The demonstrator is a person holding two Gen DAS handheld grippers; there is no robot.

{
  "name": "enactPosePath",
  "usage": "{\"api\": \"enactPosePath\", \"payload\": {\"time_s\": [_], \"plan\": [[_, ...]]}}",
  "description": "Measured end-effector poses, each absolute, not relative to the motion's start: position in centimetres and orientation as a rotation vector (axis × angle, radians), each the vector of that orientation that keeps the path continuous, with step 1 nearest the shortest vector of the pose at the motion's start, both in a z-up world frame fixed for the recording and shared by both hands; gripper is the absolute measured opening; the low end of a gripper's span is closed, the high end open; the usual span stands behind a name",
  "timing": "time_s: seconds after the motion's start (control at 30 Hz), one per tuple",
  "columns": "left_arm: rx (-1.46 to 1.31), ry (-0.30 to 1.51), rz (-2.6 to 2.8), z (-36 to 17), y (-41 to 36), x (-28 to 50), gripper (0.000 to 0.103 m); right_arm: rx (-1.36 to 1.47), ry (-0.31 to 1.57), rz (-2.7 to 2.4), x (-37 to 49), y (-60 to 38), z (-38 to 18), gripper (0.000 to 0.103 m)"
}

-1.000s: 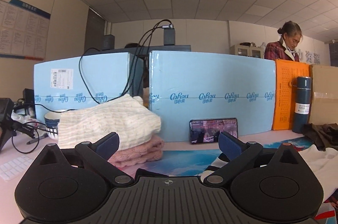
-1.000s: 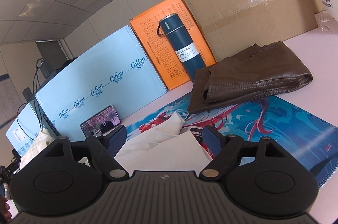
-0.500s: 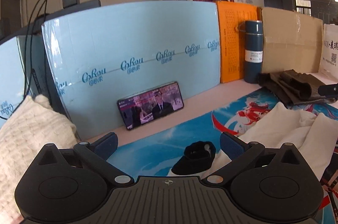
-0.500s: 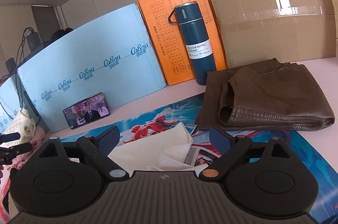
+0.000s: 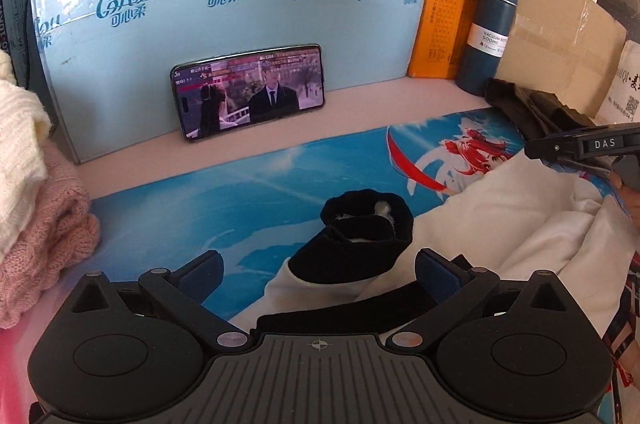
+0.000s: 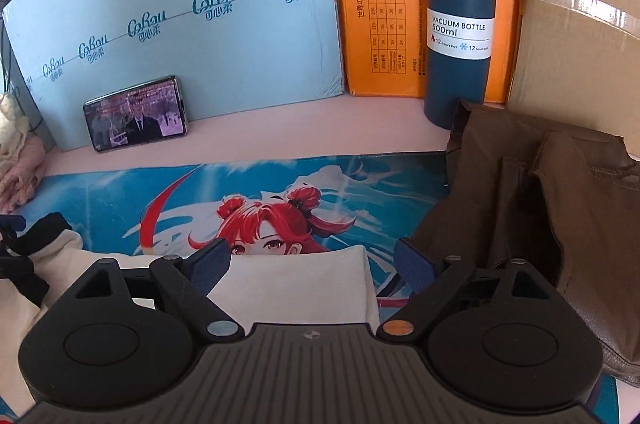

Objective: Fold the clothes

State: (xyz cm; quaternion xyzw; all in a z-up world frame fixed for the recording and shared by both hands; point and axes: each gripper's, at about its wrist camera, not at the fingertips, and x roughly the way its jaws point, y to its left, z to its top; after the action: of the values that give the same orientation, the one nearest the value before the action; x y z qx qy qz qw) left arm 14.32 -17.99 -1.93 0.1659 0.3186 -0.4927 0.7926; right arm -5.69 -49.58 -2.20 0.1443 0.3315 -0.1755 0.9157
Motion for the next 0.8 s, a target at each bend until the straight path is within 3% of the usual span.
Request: {"api": "enactPosePath", "payload": {"time_s": [0.13, 0.23, 0.27, 0.3, 0.37, 0.4, 0.47, 0.53, 0.8], "plan": [[0.381, 0.637, -1.015, -2.3, -18.2, 14.0, 0.1, 0.281, 0.702, -0.337, -5.3, -49.7, -3.8, 0.085], [0.34, 0.659, -1.02, -2.5, -18.2, 14.8, 0.084, 0.238, 0.699, -0.339, -5.1, -49.1, -3.8, 0.071], [0.337, 0.662, -1.023, -2.6, -18.2, 15.0, 0.069, 0.229, 0.698, -0.337, -5.1, -49.0, -3.8, 0.062], [0.333, 0.666, -1.025, -2.7, -18.2, 15.2, 0.044, 0.218, 0.697, -0.336, -5.1, -48.8, -3.8, 0.058], [0.318, 0.674, -1.031, -2.9, -18.0, 15.3, 0.018, 0.191, 0.696, -0.347, -5.1, -48.5, -3.8, 0.04], [0.314, 0.658, -1.03, -2.6, -17.9, 15.2, 0.013, 0.191, 0.692, -0.34, -5.2, -48.3, -3.7, 0.035], [0.31, 0.603, -1.022, -1.6, -17.5, 14.5, 0.011, 0.169, 0.693, -0.319, -5.3, -47.6, -3.6, 0.018], [0.301, 0.545, -1.01, -0.5, -17.1, 13.9, 0.011, 0.137, 0.691, -0.312, -5.4, -46.9, -3.3, 0.01], [0.274, 0.38, -0.883, 4.3, -17.7, 15.6, 0.011, 0.119, 0.505, -0.393, -5.2, -47.3, 0.4, 0.008]]}}
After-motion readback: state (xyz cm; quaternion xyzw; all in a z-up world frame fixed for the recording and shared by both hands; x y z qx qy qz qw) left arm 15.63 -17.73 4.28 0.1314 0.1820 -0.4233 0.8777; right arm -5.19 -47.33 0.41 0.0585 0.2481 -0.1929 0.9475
